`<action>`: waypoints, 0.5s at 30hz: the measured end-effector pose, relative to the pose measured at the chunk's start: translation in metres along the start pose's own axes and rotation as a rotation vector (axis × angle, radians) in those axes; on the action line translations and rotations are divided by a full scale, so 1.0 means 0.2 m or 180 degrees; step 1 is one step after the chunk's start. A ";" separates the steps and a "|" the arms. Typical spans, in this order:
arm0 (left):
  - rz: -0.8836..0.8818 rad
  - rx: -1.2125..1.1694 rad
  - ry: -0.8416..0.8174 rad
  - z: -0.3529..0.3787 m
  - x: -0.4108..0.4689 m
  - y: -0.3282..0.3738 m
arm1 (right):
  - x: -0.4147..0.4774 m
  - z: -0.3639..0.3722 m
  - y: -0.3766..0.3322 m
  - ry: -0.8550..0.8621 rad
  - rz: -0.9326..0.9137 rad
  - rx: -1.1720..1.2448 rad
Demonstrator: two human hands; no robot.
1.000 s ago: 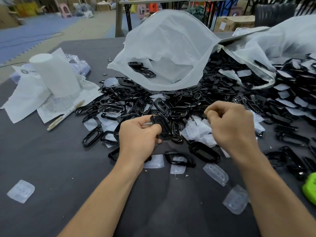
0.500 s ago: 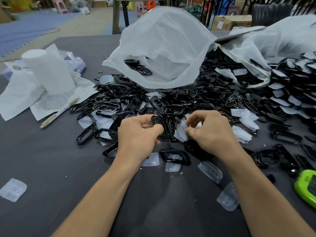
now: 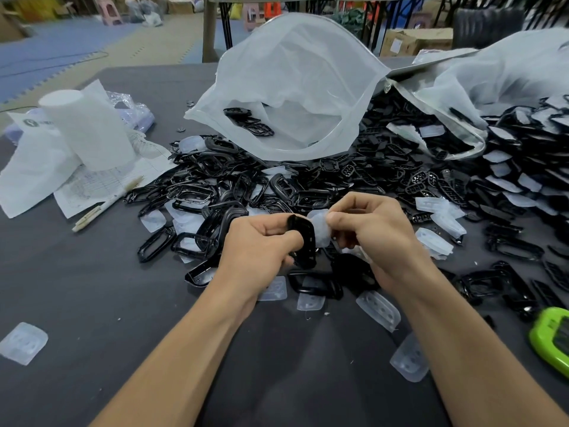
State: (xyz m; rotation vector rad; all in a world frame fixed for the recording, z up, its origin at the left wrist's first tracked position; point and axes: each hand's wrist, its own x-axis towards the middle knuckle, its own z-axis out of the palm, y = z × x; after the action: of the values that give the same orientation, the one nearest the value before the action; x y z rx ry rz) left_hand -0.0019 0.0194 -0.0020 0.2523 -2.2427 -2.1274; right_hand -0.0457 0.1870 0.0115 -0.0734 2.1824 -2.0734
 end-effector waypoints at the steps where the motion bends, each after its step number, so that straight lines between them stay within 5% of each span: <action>1: -0.0026 -0.0046 0.0026 0.00 0.00 0.00 | 0.00 0.00 0.00 0.0123 -0.0045 0.0037; 5: -0.0041 -0.0111 0.0180 -0.01 0.01 -0.01 | 0.01 -0.02 0.00 0.0507 -0.0224 0.0068; 12: 0.0161 0.0067 0.0000 -0.02 -0.01 0.00 | 0.00 0.04 0.04 0.0079 -0.0588 -0.1213; 15: 0.0161 0.0005 0.0001 -0.01 -0.01 0.00 | -0.01 0.04 0.04 0.0279 -0.0711 -0.1070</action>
State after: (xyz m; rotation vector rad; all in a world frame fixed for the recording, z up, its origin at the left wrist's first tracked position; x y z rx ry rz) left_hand 0.0009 0.0177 -0.0011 0.1937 -2.2258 -2.1009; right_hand -0.0431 0.1799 0.0035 -0.2754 2.6665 -1.8157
